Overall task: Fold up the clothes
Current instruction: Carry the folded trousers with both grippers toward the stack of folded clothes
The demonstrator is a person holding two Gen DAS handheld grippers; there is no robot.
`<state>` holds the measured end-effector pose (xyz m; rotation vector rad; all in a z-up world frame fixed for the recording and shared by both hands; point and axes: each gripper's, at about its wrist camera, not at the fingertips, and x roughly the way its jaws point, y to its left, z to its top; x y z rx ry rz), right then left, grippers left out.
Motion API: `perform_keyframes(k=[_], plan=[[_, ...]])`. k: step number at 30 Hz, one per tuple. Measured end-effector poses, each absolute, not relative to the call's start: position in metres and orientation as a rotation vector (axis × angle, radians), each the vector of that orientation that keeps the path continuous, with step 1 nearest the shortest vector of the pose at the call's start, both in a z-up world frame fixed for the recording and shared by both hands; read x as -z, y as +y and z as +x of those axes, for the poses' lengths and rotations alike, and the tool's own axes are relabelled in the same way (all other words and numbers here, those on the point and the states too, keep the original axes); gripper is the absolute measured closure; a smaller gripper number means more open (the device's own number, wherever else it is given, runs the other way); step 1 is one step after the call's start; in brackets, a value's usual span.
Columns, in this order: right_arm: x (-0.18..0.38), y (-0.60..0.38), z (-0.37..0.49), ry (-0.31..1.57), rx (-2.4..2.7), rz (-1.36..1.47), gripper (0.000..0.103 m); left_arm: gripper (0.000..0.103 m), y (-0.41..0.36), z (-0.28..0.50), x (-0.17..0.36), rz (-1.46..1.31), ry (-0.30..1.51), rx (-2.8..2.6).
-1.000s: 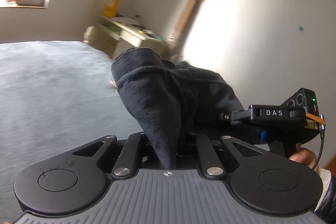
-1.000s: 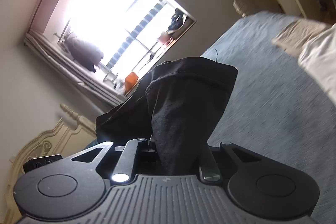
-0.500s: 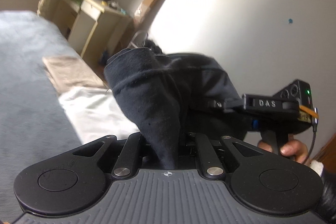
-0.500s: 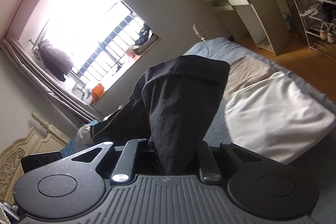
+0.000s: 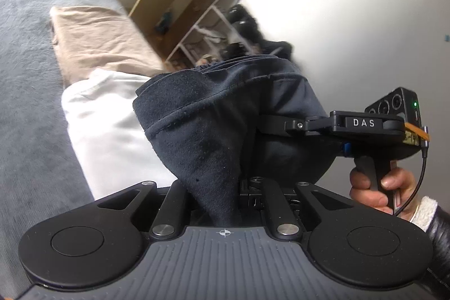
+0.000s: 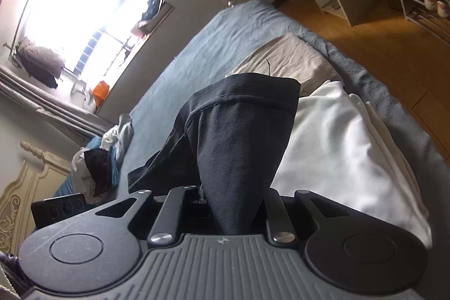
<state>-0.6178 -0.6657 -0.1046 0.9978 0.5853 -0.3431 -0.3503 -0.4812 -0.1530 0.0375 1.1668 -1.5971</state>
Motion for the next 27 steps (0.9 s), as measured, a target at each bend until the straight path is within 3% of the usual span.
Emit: perform_keyframes(k=[11,19,21,24,27], plan=[[0.184,-0.727,-0.554,0.721,0.361,0.960,0.087,0.095,-0.527,-0.318,0.202,0.075,1.281,1.499],[0.171,-0.736,-0.550,0.673,0.345,0.910,0.087,0.094,-0.540,-0.301,0.213,0.018,1.305,1.504],[0.179,-0.741,-0.546,0.692,0.358,0.903,0.086,0.089,-0.545,-0.298,0.222,0.019,1.333,1.498],[0.196,-0.749,-0.551,0.691,0.417,0.939,0.073,0.080,-0.546,-0.293,0.224,-0.003,1.373,1.505],[0.196,-0.751,-0.559,0.658,0.461,0.952,0.056,0.059,-0.541,-0.287,0.216,-0.063,1.411,1.498]])
